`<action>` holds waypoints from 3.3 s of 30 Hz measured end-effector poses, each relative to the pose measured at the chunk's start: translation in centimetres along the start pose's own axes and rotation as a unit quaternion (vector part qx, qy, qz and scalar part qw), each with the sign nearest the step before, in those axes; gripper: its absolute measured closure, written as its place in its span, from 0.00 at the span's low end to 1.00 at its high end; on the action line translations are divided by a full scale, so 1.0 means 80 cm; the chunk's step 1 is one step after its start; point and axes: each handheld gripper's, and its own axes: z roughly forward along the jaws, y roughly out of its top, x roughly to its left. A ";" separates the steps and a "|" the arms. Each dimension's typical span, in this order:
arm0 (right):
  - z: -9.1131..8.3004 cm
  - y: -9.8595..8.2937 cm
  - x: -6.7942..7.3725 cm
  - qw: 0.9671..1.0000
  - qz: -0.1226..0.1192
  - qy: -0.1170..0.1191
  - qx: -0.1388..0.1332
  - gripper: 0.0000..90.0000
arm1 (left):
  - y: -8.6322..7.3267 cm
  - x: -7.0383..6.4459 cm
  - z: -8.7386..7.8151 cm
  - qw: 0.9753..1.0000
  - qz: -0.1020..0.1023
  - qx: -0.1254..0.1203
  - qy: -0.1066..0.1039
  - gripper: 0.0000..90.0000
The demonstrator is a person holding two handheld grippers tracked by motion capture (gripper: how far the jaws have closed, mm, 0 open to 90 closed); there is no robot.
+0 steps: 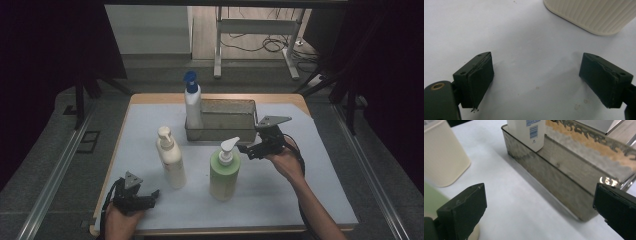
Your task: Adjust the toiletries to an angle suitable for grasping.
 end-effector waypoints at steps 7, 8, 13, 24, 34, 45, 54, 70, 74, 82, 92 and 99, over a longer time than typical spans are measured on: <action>-0.026 -0.023 0.002 1.000 0.025 0.019 0.002 0.00 | 0.000 0.000 0.000 1.000 0.000 0.000 0.000 0.13; -0.029 -0.026 0.003 0.999 0.024 0.021 0.001 0.00 | 0.000 0.000 0.000 1.000 0.000 0.000 0.001 0.13; -0.043 -0.040 0.012 0.999 0.019 0.032 0.000 0.00 | 0.000 0.000 0.000 1.000 0.000 0.000 0.001 0.13; -0.060 -0.059 0.048 0.998 0.014 0.063 -0.002 0.00 | 0.000 0.000 0.000 1.000 0.000 0.000 0.001 0.14; -0.056 -0.051 0.087 0.995 0.004 0.102 0.016 0.02 | 0.000 -0.001 0.000 1.000 -0.002 -0.001 0.001 0.14; -0.040 -0.035 0.117 0.993 -0.023 0.111 0.017 0.01 | 0.000 -0.001 0.000 1.000 -0.002 -0.001 0.001 0.14; -0.025 -0.026 0.132 0.994 -0.045 0.102 0.016 0.03 | 0.000 -0.001 0.000 1.000 -0.002 -0.001 0.001 0.14; -0.004 -0.015 0.144 0.995 -0.061 0.081 0.005 0.11 | 0.000 -0.001 0.000 1.000 -0.002 -0.001 0.001 0.14; -0.002 -0.014 0.145 0.995 -0.064 0.079 0.005 0.12 | 0.000 -0.001 0.000 1.000 -0.002 -0.001 0.001 0.14; -0.005 -0.012 0.147 0.995 -0.066 0.074 0.012 0.13 | 0.000 -0.001 0.000 1.000 -0.002 -0.001 0.001 0.14; -0.011 -0.009 0.148 0.995 -0.066 0.072 0.027 0.13 | 0.000 -0.001 0.000 1.000 -0.002 -0.001 0.001 0.14; -0.019 0.002 0.143 0.996 -0.059 0.067 0.019 0.13 | 0.000 -0.001 0.000 1.000 -0.002 -0.002 0.001 0.14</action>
